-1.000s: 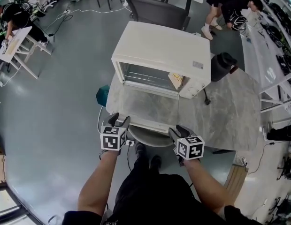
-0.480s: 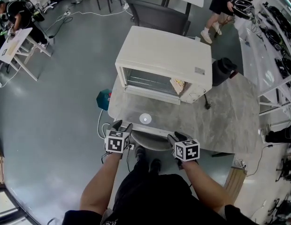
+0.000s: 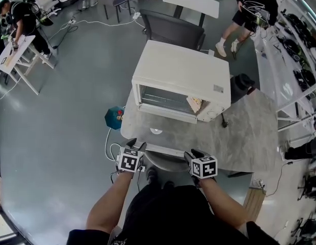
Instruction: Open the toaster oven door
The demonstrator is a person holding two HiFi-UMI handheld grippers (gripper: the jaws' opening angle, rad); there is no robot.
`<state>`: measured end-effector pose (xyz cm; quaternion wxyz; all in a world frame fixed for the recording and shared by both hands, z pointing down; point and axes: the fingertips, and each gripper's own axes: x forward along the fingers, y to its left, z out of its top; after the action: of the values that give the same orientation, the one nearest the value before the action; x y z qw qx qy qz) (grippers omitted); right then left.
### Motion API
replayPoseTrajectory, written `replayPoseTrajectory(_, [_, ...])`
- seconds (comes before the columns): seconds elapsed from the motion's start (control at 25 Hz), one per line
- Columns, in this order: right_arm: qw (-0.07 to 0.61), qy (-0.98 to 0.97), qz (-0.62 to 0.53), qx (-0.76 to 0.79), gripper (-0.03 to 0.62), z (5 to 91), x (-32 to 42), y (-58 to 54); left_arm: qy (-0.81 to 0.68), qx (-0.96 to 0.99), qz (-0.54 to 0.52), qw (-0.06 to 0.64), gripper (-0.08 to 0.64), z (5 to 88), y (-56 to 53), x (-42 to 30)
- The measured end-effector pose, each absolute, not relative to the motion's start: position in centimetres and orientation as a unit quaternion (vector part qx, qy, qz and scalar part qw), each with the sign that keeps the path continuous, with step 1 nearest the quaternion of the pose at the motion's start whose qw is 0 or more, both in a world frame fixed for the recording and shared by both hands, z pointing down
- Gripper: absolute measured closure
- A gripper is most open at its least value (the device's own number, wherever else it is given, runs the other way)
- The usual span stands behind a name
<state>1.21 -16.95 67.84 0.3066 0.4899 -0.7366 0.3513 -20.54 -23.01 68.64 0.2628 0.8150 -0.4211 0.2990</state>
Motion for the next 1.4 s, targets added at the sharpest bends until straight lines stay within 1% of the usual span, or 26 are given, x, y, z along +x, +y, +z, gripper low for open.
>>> replayPoseTrajectory(0.12, [0.303,-0.742,0.341,0.492,0.459,66.6,0.8,-17.5,-0.426,0.830,0.260,0.248,0.382,66.5,-23.7,-20.4])
replayPoseTrajectory(0.24, [0.290,-0.749,0.334,0.493,0.471,65.3,0.7,-18.2,-0.427,0.849,0.215,0.226,0.418,64.2,-24.6,-20.2])
replayPoseTrajectory(0.28, [0.284,-0.753,0.330,0.493,0.477,64.8,0.8,-18.5,-0.425,0.854,0.203,0.223,0.438,63.4,-24.7,-20.0])
replayPoseTrajectory(0.36, [0.268,-0.762,0.322,0.494,0.489,63.5,1.0,-19.0,-0.411,0.865,0.178,0.225,0.513,61.7,-24.7,-19.3])
replayPoseTrajectory(0.4, [0.258,-0.767,0.318,0.495,0.494,62.7,1.1,-19.3,-0.401,0.872,0.167,0.227,0.536,60.9,-24.5,-18.7])
replayPoseTrajectory(0.48, [0.237,-0.777,0.309,0.494,0.502,60.9,1.7,-19.7,-0.385,0.882,0.158,0.219,0.540,59.1,-24.1,-17.4])
replayPoseTrajectory(0.68, [0.196,-0.812,0.270,0.479,0.523,56.4,3.8,-20.7,-0.390,0.894,0.139,0.170,0.543,54.5,-24.3,-13.7])
replayPoseTrajectory(0.8, [0.174,-0.833,0.255,0.458,0.532,54.0,5.7,-20.6,-0.390,0.897,0.105,0.181,0.545,52.1,-24.1,-10.4])
replayPoseTrajectory(0.92, [0.148,-0.851,0.244,0.440,0.549,51.5,8.0,-19.9,-0.358,0.911,0.079,0.188,0.551,49.9,-22.4,-5.3])
replayPoseTrajectory(1.04, [0.130,-0.866,0.226,0.426,0.572,49.3,10.8,-18.7,-0.352,0.919,0.106,0.142,0.551,48.3,-20.1,-0.6])
replayPoseTrajectory(1.12, [0.120,-0.874,0.213,0.420,0.586,48.2,12.9,-18.1,-0.372,0.912,0.137,0.106,0.552,47.8,-19.3,1.7])
replayPoseTrajectory(1.16, [0.115,-0.877,0.207,0.418,0.595,47.7,14.1,-17.9,-0.385,0.907,0.140,0.098,0.552,47.4,-19.2,2.6])
replayPoseTrajectory(1.32, [0.096,-0.882,0.192,0.420,0.598,46.2,18.4,-17.3,-0.426,0.892,0.086,0.126,0.551,44.8,-19.2,4.7])
replayPoseTrajectory(1.4, [0.086,-0.882,0.188,0.424,0.598,45.7,19.9,-17.1,-0.442,0.885,0.066,0.127,0.551,43.5,-19.2,4.9])
